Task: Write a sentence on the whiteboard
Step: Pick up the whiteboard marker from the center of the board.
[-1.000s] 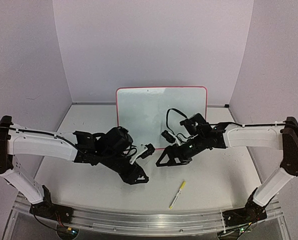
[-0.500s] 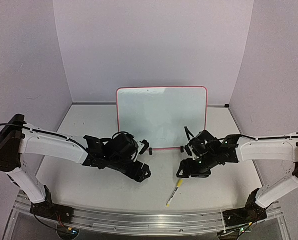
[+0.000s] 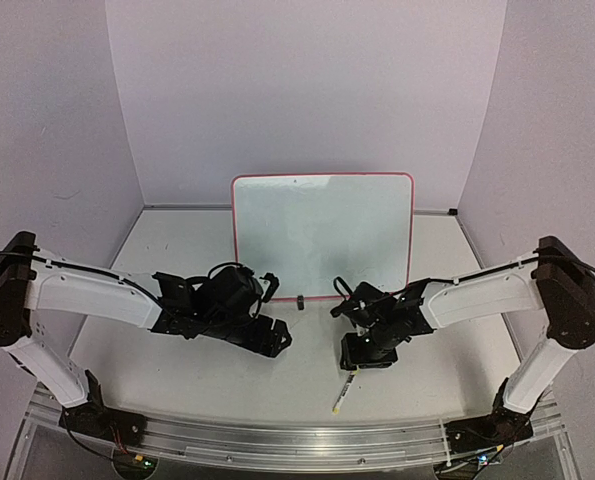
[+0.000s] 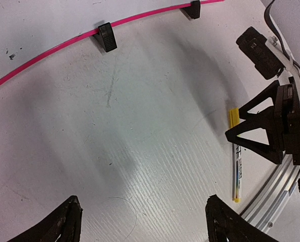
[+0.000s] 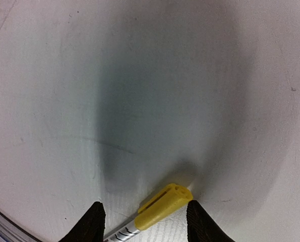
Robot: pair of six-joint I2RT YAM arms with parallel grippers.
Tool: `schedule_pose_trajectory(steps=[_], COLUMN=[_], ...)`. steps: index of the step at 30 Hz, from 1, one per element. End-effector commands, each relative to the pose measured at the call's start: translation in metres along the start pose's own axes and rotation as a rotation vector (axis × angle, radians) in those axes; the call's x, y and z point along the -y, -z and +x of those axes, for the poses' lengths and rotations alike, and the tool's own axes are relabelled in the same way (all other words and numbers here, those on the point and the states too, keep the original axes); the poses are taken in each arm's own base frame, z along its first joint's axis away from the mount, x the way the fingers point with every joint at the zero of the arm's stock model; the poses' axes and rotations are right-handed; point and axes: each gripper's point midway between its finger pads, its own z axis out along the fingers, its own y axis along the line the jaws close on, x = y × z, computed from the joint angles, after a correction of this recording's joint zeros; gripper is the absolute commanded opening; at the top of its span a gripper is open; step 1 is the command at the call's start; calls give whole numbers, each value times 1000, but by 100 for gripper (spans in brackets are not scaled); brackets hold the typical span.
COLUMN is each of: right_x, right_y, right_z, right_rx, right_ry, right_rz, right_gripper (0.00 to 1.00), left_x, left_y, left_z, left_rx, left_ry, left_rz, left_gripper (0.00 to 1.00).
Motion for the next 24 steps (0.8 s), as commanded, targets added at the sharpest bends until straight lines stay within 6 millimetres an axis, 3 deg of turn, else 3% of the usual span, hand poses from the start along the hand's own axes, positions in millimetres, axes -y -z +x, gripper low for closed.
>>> schedule_pose_trajectory(steps=[1,8,13,18,24], right_x=[-12,-20,-29,-54,-81], right_y=[-6,-14,-5,31,101], right_z=[-12,-16,-29,-45,-57], right_rx=[37,52,111,242,447], right_ry=[4,3,40,163,317], right_rz=[14,-15,-44,-197,-399], right_gripper=[47,21,0,0,0], left_x=[0,1,7,25,57], left_y=[14,13,10,17,27], left_z=[-17,-19,-21,-32,-41], left_rx=[76,85,95,119,137], left_ry=[52,100,171,251,244], left_rz=[17,41,94,209,398], left_gripper=[84,84,84,85,85])
